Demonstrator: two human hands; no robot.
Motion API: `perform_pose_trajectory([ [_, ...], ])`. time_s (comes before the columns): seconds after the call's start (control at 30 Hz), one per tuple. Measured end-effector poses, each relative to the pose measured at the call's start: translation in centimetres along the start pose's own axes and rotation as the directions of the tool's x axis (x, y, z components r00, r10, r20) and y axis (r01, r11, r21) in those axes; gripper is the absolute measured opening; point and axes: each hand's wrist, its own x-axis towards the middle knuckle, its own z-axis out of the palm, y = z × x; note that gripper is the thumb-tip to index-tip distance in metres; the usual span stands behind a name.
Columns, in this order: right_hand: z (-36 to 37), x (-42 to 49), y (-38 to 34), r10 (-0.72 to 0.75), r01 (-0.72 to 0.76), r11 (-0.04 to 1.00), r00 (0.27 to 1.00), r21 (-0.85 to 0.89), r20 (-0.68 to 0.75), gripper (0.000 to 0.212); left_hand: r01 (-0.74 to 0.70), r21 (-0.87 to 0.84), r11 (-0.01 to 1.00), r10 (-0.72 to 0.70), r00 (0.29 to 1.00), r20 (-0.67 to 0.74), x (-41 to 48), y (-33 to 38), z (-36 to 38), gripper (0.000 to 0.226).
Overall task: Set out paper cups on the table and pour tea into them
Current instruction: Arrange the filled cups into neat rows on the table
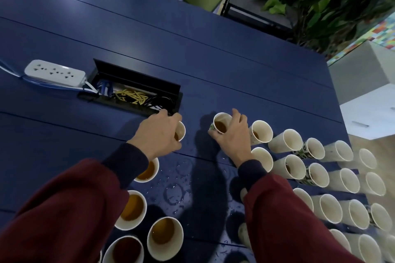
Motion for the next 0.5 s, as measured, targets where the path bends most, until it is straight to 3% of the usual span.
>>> perform_pose_trajectory([
  [0.13,-0.5,-3.3,-2.0,-0.228,0.24,0.97,0.949,0.032,-0.22,0.084,0.005,-0.082,0.997,-0.01,0.998,-0.059,-0.2,1.0,-0.7,0.049],
  [0.23,-0.9,-6.0,-3.7,-0.42,0.435,0.891,0.898,0.128,-0.13,0.082,-0.024,-0.09,0.996,0.016,0.996,-0.092,-0.6,2.2,-1.2,0.054],
  [0.33,-0.8,-7.6,-4.6,-0.476,0.456,0.865,0.877,0.211,0.057,0.099,-0.059,-0.09,0.994,0.049,0.993,-0.111,-1.4,3.4,-1.5,0.058],
  [0.5,-0.9,-8.4,-4.7,-0.408,0.392,0.901,0.911,0.183,0.056,0.107,-0.091,-0.088,0.992,0.08,0.989,-0.123,-2.9,4.3,-1.3,0.073],
])
